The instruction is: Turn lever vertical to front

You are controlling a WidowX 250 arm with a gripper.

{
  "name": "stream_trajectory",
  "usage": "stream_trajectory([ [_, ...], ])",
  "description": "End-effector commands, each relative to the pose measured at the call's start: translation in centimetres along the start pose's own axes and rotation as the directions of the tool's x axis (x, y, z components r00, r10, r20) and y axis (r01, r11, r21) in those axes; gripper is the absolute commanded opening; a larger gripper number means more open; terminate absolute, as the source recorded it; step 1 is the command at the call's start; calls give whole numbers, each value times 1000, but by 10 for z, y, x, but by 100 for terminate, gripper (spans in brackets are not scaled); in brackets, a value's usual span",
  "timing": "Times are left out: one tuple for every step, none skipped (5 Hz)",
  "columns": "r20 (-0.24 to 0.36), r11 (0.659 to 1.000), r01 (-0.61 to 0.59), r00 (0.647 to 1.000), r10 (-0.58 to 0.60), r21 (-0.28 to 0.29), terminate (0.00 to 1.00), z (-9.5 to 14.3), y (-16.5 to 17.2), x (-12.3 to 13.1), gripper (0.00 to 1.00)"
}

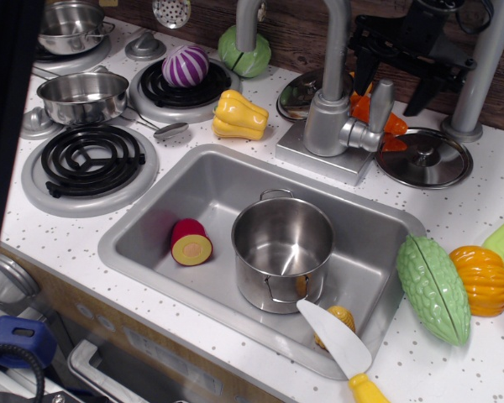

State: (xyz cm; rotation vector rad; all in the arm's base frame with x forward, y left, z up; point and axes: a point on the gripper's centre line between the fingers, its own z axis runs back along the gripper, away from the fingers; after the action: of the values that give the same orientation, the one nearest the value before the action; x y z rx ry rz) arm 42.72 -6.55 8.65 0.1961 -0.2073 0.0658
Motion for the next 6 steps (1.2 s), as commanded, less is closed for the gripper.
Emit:
stream_trajectory([
  [34,999,-48,998,49,-16,0,22,-1,3,0],
  [-4,995,-101,995,101,-20,0,27,-13,-15,0],
  [-36,988,-150,988,149,-32,0,28,-25,-30,0],
  [-61,985,-170,984,168,-26,0,32,-30,-41,0],
  [-93,987,-156,984,151,-46,0,21,-26,-47,0],
  [-142,981,-173,977,159,-93,0,5,-26,-52,0],
])
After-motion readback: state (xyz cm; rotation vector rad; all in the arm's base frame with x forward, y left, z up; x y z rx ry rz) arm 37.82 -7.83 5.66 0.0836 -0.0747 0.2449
